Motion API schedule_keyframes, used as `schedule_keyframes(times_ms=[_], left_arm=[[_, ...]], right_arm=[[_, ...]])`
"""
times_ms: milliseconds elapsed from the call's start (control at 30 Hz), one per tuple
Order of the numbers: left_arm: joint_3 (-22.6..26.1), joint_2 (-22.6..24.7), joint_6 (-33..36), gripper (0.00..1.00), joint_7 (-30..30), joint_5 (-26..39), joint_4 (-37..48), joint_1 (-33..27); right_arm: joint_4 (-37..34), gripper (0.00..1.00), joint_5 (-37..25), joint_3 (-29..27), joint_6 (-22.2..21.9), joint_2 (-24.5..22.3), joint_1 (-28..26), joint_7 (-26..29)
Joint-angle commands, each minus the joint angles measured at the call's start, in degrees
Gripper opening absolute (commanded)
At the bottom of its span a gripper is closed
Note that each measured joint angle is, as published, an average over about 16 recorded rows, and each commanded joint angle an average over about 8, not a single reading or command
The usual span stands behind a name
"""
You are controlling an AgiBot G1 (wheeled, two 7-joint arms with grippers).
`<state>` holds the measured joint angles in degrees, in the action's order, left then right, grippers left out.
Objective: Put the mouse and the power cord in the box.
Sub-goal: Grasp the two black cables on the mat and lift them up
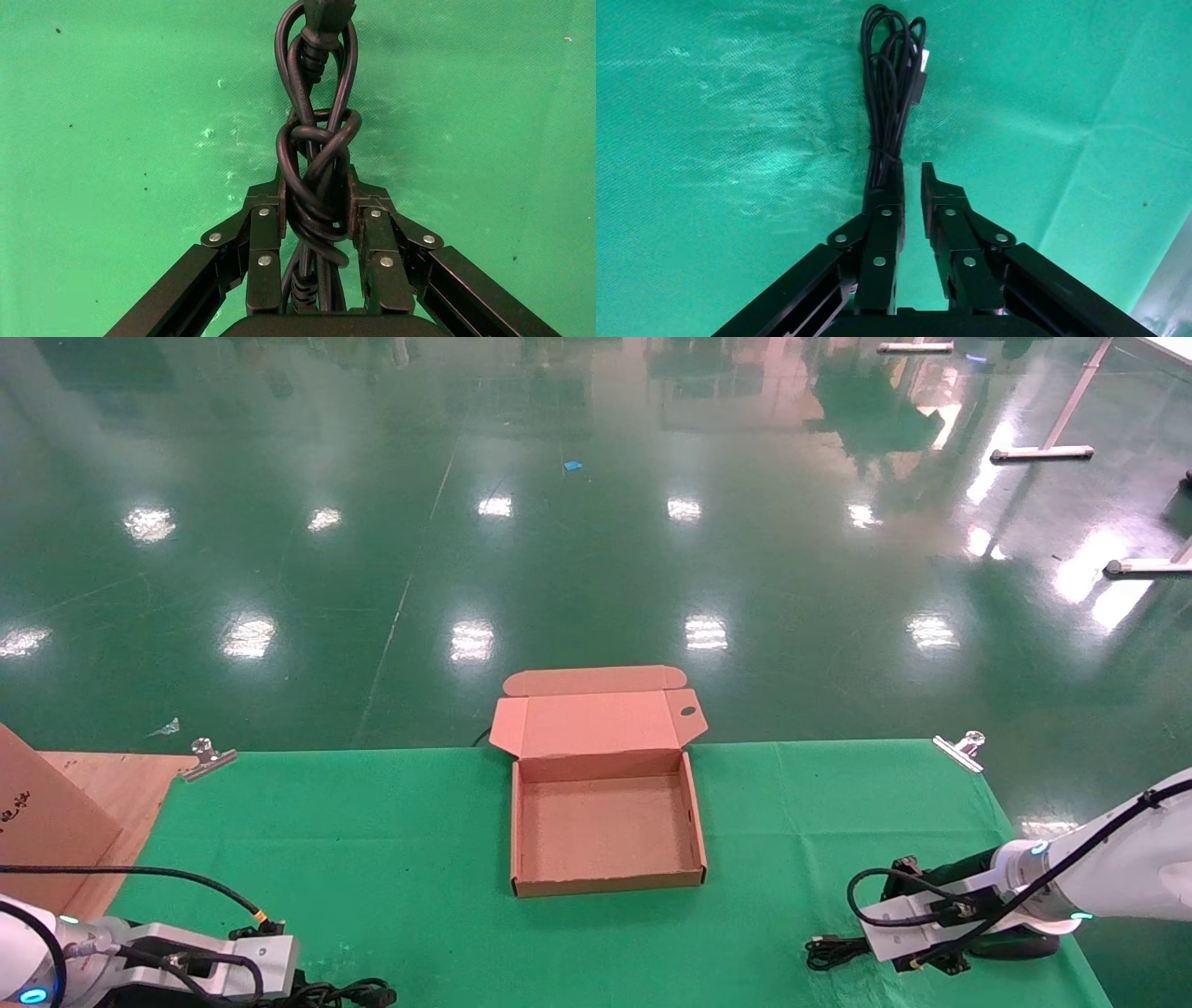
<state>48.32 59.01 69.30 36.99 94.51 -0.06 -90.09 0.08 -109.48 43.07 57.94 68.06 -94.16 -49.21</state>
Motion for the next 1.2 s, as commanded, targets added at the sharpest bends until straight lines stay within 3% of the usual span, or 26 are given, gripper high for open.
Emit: schedule_keyframes(times_ms=[33,800,867,1067,1100,1200], left_arm=[[0.0,0.0,0.0,0.0,0.0,0.0,0.0,0.0],[-0.1,0.2,0.6,0.0,-0.2,-0.1,0.2,0.3],[-0.1,0.2,0.7,0.0,-0.2,-0.2,0.2,0.3],[-0.2,0.3,0.7,0.0,-0.3,-0.2,0.2,0.5],[-0.2,0.3,0.7,0.0,-0.3,-0.2,0.2,0.5],[-0.2,0.4,0.3,0.0,-0.3,-0.3,0.2,0.7]], right_arm=[[0.0,1.0,0.0,0.0,-0.4,0.0,0.2,0.0],[-0.4,1.0,0.3,-0.2,-0.3,-0.2,1.0,0.3],[-0.3,0.84,0.3,-0.2,-0.3,-0.3,1.1,0.3],[-0.2,0.13,0.3,-0.2,-1.0,-0.2,1.3,0.4],[-0.2,0.08,0.2,-0.2,-1.2,-0.2,1.3,0.4],[-0.2,0.1,0.2,-0.2,-1.7,-0.1,1.5,0.5]])
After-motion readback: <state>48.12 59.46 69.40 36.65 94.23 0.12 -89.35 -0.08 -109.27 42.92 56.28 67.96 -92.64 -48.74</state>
